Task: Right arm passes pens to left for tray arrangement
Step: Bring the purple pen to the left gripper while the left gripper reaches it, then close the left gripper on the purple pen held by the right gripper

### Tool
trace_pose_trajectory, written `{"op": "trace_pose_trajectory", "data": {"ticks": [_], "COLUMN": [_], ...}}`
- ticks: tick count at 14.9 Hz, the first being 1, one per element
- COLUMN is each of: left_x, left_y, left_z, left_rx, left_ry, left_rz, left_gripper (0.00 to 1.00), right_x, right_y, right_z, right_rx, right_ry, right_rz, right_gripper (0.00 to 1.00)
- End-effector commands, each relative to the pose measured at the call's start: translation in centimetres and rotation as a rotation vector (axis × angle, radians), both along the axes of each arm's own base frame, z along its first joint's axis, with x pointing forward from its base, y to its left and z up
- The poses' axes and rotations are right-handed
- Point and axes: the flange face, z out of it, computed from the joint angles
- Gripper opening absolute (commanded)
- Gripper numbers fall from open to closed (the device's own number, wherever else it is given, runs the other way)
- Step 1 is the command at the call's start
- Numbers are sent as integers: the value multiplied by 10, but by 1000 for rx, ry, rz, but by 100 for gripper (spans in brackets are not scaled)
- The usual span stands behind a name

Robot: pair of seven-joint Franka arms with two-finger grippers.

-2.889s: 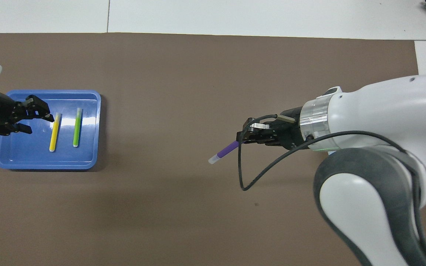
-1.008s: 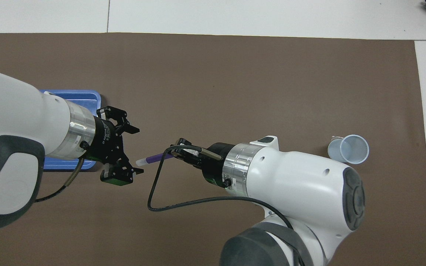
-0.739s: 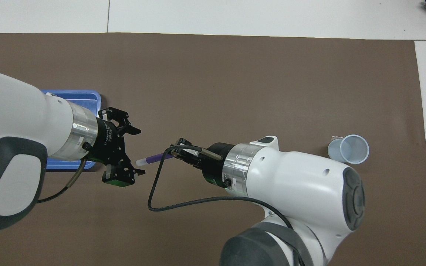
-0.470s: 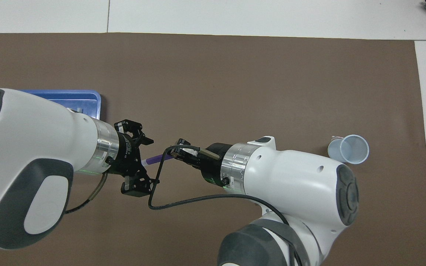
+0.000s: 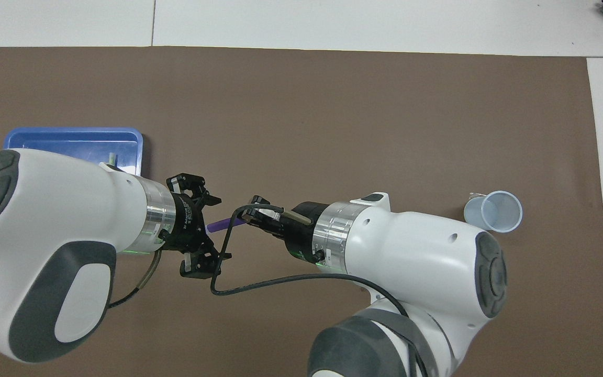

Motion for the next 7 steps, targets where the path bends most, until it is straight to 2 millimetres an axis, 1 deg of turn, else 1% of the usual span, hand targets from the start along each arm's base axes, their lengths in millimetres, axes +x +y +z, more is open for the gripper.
{"op": "trace_pose_trajectory", "data": {"ticks": [1, 5, 7], "left_x": [-16, -16, -18], "left_y": [-2, -3, -3], "left_z": [-4, -9, -8], "left_rx": [-14, -15, -14], "left_ry": [-28, -44, -42], "left_rz": [16, 25, 22], "left_gripper": [98, 98, 94], "right_x": [0, 1, 1], "right_y": [0, 0, 0], "right_z": [-2, -1, -1], "right_rx": [23, 24, 25], "right_ry": [4, 3, 2], "right_rz": [-20, -20, -21], "right_gripper": [0, 0, 0]}}
